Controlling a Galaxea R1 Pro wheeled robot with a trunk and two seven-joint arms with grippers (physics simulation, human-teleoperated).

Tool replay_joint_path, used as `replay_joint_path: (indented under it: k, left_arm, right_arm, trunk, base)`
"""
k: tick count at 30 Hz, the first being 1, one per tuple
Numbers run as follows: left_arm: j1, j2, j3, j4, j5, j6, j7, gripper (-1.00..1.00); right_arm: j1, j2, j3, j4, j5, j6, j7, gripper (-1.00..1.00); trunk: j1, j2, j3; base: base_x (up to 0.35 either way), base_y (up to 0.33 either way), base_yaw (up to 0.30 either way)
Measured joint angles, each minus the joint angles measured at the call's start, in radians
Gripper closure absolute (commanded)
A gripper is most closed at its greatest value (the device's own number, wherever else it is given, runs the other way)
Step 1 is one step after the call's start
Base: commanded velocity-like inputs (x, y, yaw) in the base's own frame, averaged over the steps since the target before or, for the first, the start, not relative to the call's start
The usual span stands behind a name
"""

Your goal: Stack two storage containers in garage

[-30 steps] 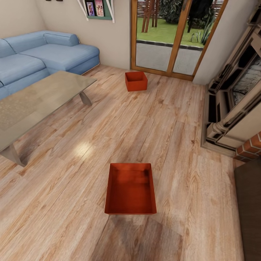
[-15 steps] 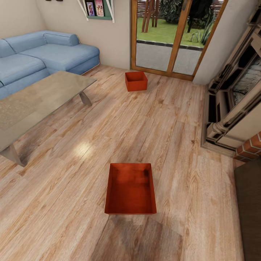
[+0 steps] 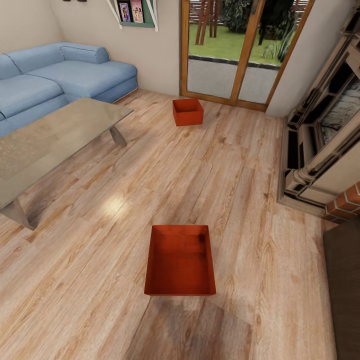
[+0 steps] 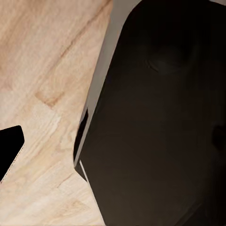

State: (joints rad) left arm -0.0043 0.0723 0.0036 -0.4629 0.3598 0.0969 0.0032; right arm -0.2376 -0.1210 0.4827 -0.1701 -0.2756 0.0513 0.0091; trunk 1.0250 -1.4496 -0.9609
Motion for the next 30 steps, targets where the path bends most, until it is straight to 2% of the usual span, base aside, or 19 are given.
replay_joint_path:
  k: [2,5,8,13,14,16,18,19,21,22,23,24,28,29,30]
  left_arm:
    - [0.0,0.007,0.0,-0.034,0.0,0.039,0.0,-1.0]
    - [-0.006,0.02,0.001,-0.099,0.0,0.113,0.001,-1.0]
    - [-0.027,0.022,0.001,-0.117,0.0,0.132,0.002,-1.0]
    - [-0.111,0.023,0.002,-0.125,0.001,0.142,0.001,-1.0]
    - [-0.156,0.023,0.002,-0.126,0.001,0.143,0.0,-1.0]
    - [-0.218,0.021,0.002,-0.126,0.001,0.145,0.0,-1.0]
    - [-0.347,0.013,0.002,-0.126,0.007,0.173,-0.001,-1.0]
    - [-0.358,0.01,0.002,-0.126,0.008,0.18,-0.001,-1.0]
    - [-0.408,-0.002,0.002,-0.127,0.011,0.199,-0.002,-1.0]
    - [-0.469,-0.057,0.002,-0.123,0.013,0.217,-0.003,-1.0]
    - [-0.581,-0.089,0.001,-0.118,0.014,0.219,-0.003,-1.0]
    - [-0.614,-0.105,0.001,-0.114,0.012,0.221,-0.004,-1.0]
    - [-0.674,-0.14,-0.004,-0.111,0.005,0.222,-0.004,-1.0]
    - [-0.691,-0.151,-0.006,-0.11,0.002,0.218,-0.003,-1.0]
    - [-0.694,-0.152,-0.006,-0.109,0.001,0.216,-0.003,-1.0]
  right_arm:
    - [-0.025,0.001,0.0,-0.002,-0.001,0.008,-0.003,-1.0]
    - [-0.095,0.002,-0.003,-0.004,-0.001,0.018,-0.019,-1.0]
    - [-0.143,0.005,-0.004,-0.005,-0.002,0.02,-0.037,-1.0]
    - [-0.244,0.017,-0.007,-0.006,-0.003,0.022,-0.087,-1.0]
    - [-0.284,0.024,-0.007,-0.021,-0.002,0.028,-0.101,-1.0]
    - [-0.32,0.03,-0.009,-0.052,-0.003,0.039,-0.108,-1.0]
    - [-0.378,0.037,-0.013,-0.109,-0.003,0.072,-0.116,-1.0]
    - [-0.39,0.037,-0.017,-0.114,-0.004,0.078,-0.117,-1.0]
    - [-0.427,0.039,-0.037,-0.124,-0.012,0.089,-0.12,-1.0]
    - [-0.482,0.062,-0.078,-0.13,-0.031,0.095,-0.124,-1.0]
    - [-0.559,0.069,-0.087,-0.133,-0.03,0.096,-0.124,-1.0]
    - [-0.565,0.075,-0.095,-0.133,-0.032,0.096,-0.125,-1.0]
    - [-0.61,0.094,-0.133,-0.134,-0.035,0.088,-0.125,-1.0]
    - [-0.622,0.103,-0.178,-0.133,-0.043,0.079,-0.125,-1.0]
    - [-0.624,0.104,-0.193,-0.132,-0.048,0.074,-0.125,-1.0]
  trunk:
    - [0.0,0.0,0.0]
    - [0.0,0.0,0.0]
    - [0.0,0.0,0.0]
    - [0.0,0.0,0.0]
    - [0.0,0.0,0.0]
    - [0.0,0.0,0.0]
    - [0.0,0.0,0.0]
    - [0.0,0.0,0.0]
    - [0.0,0.0,0.0]
    - [0.0,0.0,0.0]
    - [0.0,0.0,0.0]
    - [0.0,0.0,0.0]
    - [0.0,0.0,0.0]
    - [0.0,0.0,0.0]
    - [0.0,0.0,0.0]
  base:
    - [0.0,0.0,0.0]
    - [0.0,0.0,0.0]
    - [0.0,0.0,0.0]
    - [0.0,0.0,0.0]
    - [0.0,0.0,0.0]
    - [0.0,0.0,0.0]
    - [0.0,0.0,0.0]
    - [0.0,0.0,0.0]
    - [0.0,0.0,0.0]
    - [0.0,0.0,0.0]
    - [0.0,0.0,0.0]
    - [0.0,0.0,0.0]
    - [0.0,0.0,0.0]
    - [0.0,0.0,0.0]
    - [0.0,0.0,0.0]
